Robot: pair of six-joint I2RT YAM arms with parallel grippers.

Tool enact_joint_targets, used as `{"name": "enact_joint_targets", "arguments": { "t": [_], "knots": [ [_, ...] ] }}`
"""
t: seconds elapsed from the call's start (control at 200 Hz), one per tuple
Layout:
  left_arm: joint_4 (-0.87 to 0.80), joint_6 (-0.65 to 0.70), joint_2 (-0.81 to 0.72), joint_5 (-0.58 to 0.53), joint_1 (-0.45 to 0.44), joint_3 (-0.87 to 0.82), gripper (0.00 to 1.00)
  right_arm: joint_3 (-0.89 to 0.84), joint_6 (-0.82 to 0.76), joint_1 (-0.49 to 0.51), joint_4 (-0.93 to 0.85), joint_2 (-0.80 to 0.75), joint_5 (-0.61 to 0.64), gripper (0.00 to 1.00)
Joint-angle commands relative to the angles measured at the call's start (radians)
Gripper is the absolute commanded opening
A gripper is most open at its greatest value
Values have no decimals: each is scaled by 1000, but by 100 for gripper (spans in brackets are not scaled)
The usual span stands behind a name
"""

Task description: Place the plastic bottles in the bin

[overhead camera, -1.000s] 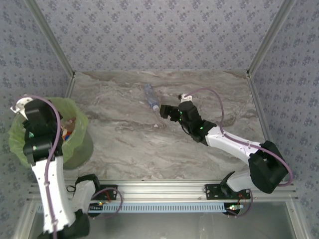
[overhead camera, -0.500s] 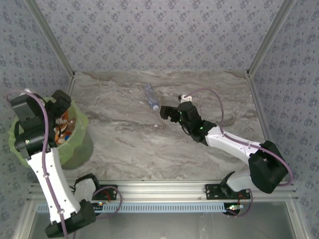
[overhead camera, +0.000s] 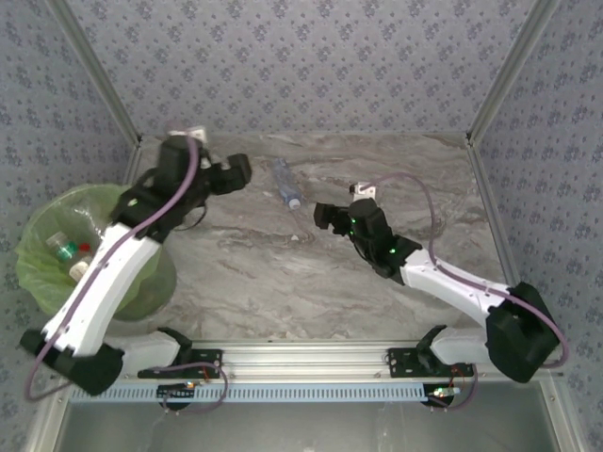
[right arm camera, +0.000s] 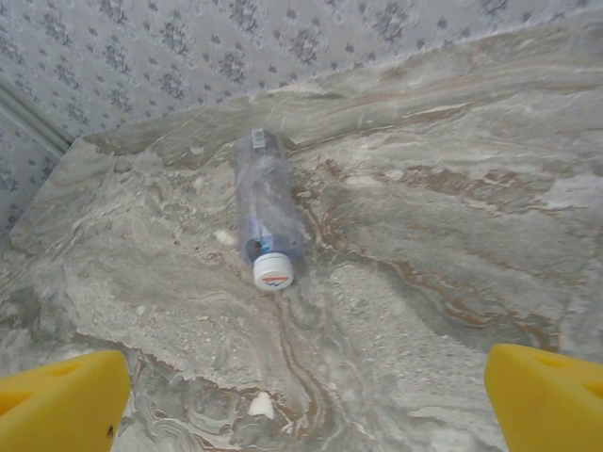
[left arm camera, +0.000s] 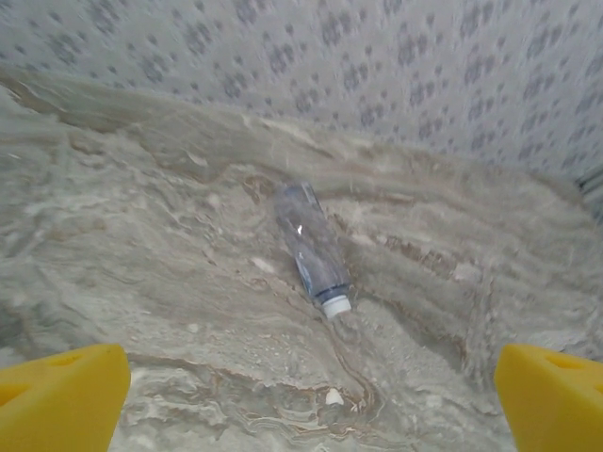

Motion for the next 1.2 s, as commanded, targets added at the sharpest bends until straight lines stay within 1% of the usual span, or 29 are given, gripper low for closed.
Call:
{"name": "enact_joint_targets", "arguments": {
  "t": [0.0, 0.135, 0.26, 0.35, 0.455, 0.545, 0.63, 0.72, 0.8, 0.859, 0.964, 1.109, 1.194],
  "knots": [
    [115, -12, 73, -62, -37, 18, 99, -46, -54, -22, -9, -74, 67, 99],
    [185, -52, 187, -66, -48, 15, 99, -98, -52, -46, -38, -155, 105, 99],
    [221, -84, 307, -100, -48, 28, 99, -140, 12, -81, -77, -227, 117, 99],
    [222, -85, 405, -101, -48, 66, 99, -145, 70, -139, -139, -263, 44, 99],
    [216, -89, 512, -79, -49, 130, 99, -153, 73, -179, -152, -285, -41, 99],
    [216, -99, 600, -83, -44, 181, 99, -152, 64, -182, -164, -292, -54, 99],
    [179, -130, 695, -90, -35, 255, 99, -141, 58, -184, -189, -294, -54, 99],
    [153, -158, 793, -78, -25, 329, 99, -132, 55, -184, -207, -295, -51, 99],
    [140, -152, 883, -53, -17, 406, 99, -127, 46, -183, -216, -298, -56, 99],
    [98, -153, 956, -48, -12, 496, 99, -124, 42, -182, -224, -303, -59, 99],
    [7, -195, 1060, -57, 6, 619, 99, -119, 32, -182, -246, -313, -58, 99],
    [29, -217, 1143, 24, 23, 668, 99, -120, 18, -181, -265, -339, -59, 99],
    [24, -214, 1186, 51, 24, 696, 99, -127, 13, -181, -273, -358, -53, 99]
  ]
}}
